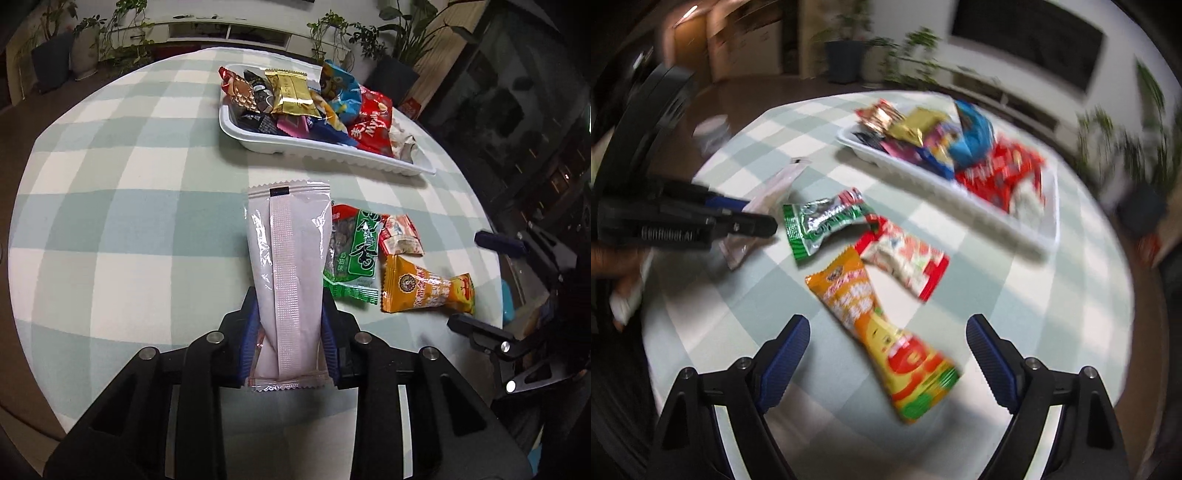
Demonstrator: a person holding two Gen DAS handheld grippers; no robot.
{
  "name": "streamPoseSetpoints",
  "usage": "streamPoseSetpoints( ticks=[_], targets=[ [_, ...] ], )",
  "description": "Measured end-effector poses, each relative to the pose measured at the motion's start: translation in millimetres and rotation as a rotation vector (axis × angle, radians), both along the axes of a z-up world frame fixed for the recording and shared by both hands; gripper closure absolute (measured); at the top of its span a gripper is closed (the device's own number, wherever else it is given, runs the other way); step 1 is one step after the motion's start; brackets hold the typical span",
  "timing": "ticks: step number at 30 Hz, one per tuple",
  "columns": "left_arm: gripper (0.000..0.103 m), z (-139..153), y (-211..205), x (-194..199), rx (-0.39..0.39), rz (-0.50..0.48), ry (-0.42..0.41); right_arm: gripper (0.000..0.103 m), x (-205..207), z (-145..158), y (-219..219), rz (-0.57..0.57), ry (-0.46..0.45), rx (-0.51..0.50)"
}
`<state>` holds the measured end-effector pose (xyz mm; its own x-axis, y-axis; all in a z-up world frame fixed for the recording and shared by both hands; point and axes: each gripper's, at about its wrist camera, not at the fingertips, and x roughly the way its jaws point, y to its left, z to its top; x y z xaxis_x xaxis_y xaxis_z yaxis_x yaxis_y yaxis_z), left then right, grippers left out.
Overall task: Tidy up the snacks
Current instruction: 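Grasp the pink bar with the left gripper while the right gripper grasps the orange-yellow packet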
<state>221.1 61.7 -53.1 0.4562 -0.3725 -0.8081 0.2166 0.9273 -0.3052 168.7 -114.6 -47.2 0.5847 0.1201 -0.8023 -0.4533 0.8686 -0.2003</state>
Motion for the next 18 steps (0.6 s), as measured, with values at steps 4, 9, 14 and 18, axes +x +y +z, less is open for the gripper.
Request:
streamPoseSetpoints(
  ticks=[4, 9, 14, 18],
  targets=[
    [0.075, -1.1, -4.5, -1.4, 0.004, -0.017, -0.003, 0.014, 8.2, 13.3, 4.1, 0.111, -0.025, -0.082],
    [0.075, -0.5, -3.4, -1.8, -0.008, -0.018, -0.004, 0.028, 27.6, 2.8, 2.6, 0.149, 0.083, -0.095],
    [0.075, -0.7, -5.3, -1.2, -0.011, -0.029, -0.004, 0.034, 22.7, -20.5, 10.7, 0.213, 0.167, -0.114],
    [0.075, -0.9, -5.8, -1.0, -0.014, -0.034, -0.005, 0.035, 24.7, -27.9, 7.5, 0.202, 0.208, -0.069]
  ],
)
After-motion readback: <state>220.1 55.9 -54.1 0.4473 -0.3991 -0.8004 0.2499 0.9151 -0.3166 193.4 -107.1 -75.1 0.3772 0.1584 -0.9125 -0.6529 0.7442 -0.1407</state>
